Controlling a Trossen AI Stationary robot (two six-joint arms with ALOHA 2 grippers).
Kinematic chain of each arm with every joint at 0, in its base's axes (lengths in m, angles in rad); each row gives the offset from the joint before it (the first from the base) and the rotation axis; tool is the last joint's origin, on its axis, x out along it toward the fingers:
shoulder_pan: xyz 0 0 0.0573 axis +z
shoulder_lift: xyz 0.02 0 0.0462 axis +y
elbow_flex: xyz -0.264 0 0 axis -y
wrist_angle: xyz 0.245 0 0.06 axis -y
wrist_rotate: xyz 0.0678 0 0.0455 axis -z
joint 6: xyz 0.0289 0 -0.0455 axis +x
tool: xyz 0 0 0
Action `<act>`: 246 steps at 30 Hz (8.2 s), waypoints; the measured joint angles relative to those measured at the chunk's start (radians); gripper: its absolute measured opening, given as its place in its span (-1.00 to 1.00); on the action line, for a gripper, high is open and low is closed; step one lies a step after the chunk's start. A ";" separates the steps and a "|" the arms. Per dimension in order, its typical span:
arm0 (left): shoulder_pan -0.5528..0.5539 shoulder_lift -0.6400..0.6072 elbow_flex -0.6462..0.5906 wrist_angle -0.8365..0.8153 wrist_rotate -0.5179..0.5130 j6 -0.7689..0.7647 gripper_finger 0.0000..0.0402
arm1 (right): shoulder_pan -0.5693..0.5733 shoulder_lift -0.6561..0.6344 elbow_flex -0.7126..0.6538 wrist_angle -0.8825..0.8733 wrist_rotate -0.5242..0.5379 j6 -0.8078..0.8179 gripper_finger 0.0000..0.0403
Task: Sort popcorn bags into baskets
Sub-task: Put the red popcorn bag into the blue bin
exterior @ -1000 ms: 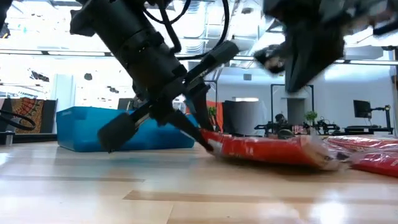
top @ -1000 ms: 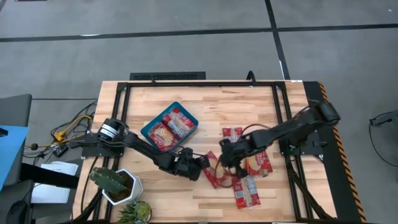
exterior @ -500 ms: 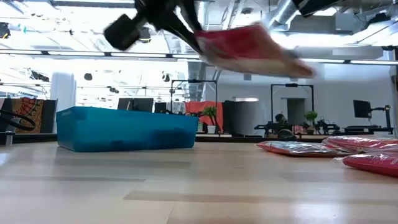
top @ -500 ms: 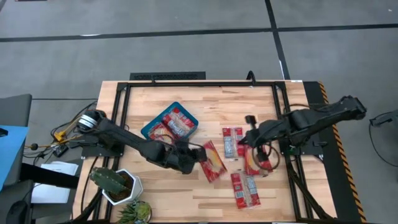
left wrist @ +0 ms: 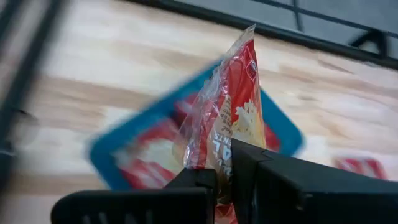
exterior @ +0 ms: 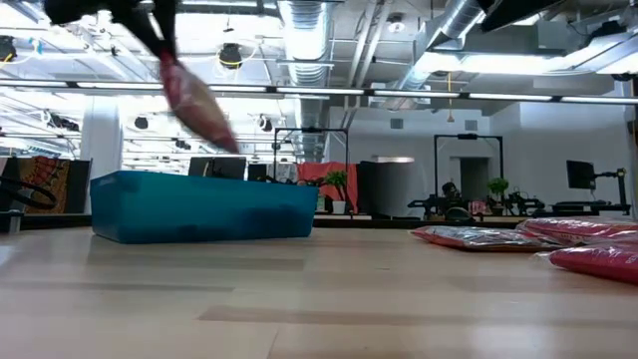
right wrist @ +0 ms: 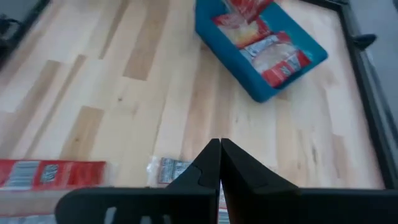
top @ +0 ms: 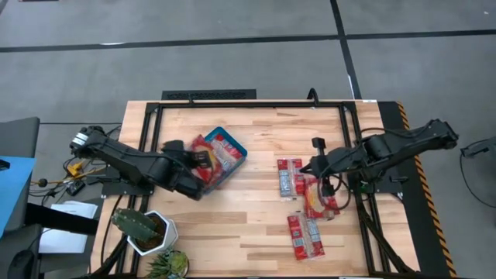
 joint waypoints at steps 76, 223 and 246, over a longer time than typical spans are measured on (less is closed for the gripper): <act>0.034 0.263 -0.234 1.349 0.154 0.501 0.26 | -0.100 0.465 -0.376 0.377 -0.018 0.168 -0.87; 0.236 0.006 -0.137 1.117 0.101 0.639 0.23 | 0.123 0.049 -0.344 -0.058 0.026 0.538 -0.80; 0.042 0.034 -0.136 1.101 0.122 0.563 0.15 | 0.328 0.281 -0.525 0.350 -0.003 0.765 -0.86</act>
